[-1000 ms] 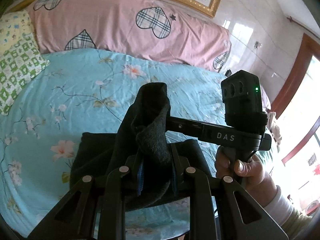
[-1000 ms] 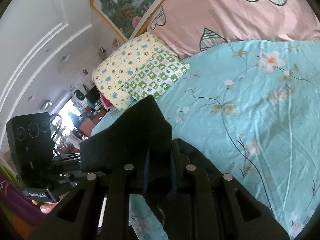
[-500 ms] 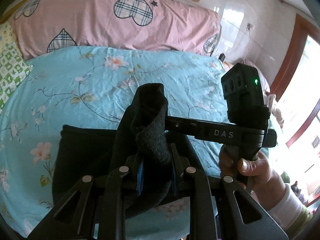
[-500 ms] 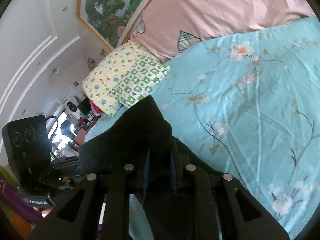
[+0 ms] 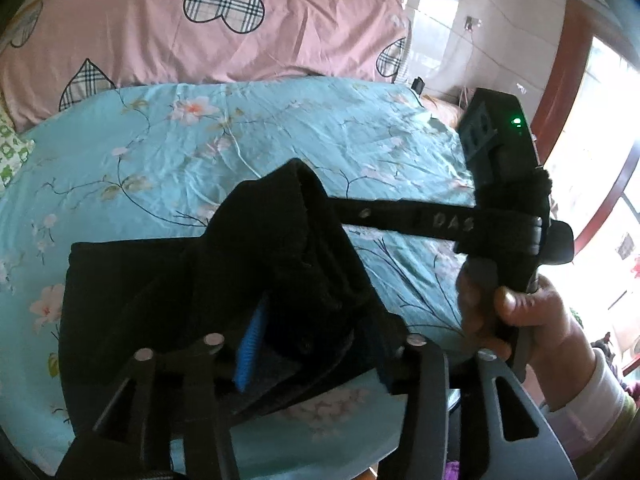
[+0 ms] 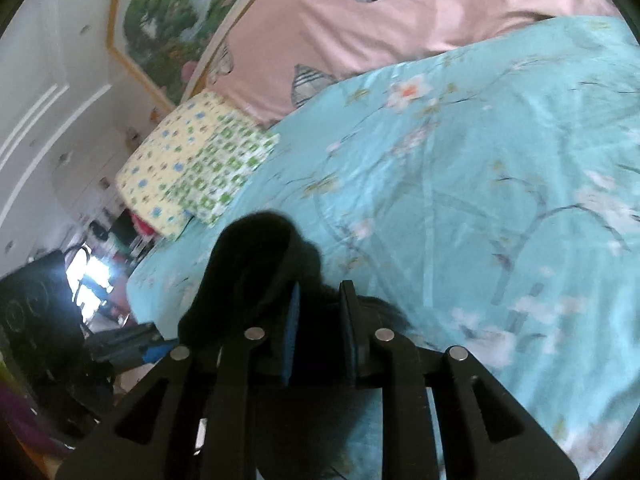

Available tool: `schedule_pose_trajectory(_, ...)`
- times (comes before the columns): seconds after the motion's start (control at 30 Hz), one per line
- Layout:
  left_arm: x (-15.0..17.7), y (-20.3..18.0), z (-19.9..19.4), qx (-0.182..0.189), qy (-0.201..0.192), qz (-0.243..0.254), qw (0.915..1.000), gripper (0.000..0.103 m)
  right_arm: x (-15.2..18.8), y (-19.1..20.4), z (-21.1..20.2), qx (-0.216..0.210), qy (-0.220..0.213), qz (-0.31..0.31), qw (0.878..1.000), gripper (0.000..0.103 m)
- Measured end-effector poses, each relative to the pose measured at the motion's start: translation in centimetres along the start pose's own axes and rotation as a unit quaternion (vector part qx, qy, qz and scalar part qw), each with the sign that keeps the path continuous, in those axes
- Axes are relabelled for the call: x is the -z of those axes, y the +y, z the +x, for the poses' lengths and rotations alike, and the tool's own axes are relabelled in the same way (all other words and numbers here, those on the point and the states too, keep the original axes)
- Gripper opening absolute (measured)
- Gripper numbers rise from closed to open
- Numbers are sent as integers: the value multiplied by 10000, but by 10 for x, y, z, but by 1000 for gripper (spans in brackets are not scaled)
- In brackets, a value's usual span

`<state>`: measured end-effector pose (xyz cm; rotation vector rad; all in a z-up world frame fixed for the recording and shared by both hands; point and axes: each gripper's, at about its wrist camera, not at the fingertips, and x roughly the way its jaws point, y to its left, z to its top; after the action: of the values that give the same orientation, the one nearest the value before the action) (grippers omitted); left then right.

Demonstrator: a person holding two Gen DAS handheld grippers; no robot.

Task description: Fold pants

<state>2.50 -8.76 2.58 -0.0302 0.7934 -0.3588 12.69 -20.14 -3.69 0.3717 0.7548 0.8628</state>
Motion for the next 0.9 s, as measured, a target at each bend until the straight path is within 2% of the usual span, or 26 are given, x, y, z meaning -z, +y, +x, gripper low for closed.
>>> schedule_pose_trajectory(0.03,0,0,-2,42,-9,3,10000,56,1,-2,-5,89,-76,50,9999,26)
schedule_pose_trajectory(0.1,1,1,-7,148,-44,27,9999,63,2,-6,-14,301,-162,162,9993,43)
schedule_pose_trajectory(0.13,1,0,-12,173,-75,40,9998,66,4,-7,-19,410,-207,203,9987,55)
schedule_pose_trajectory(0.17,2,0,-15,203,-105,54,9997,66,5,-8,-23,492,-262,231,9982,60)
schedule_pose_trajectory(0.3,2,5,-31,287,-230,63,9993,70,9,-4,-36,668,-407,328,9964,64)
schedule_pose_trajectory(0.37,2,9,-37,283,-268,38,9992,70,10,0,-41,654,-492,401,9958,74)
schedule_pose_trajectory(0.67,2,50,-57,72,-459,-435,9980,74,12,35,-43,650,-617,431,9950,81)
schedule_pose_trajectory(0.9,5,91,-63,-188,-472,-897,9947,76,17,60,-36,1064,-560,435,9918,86)
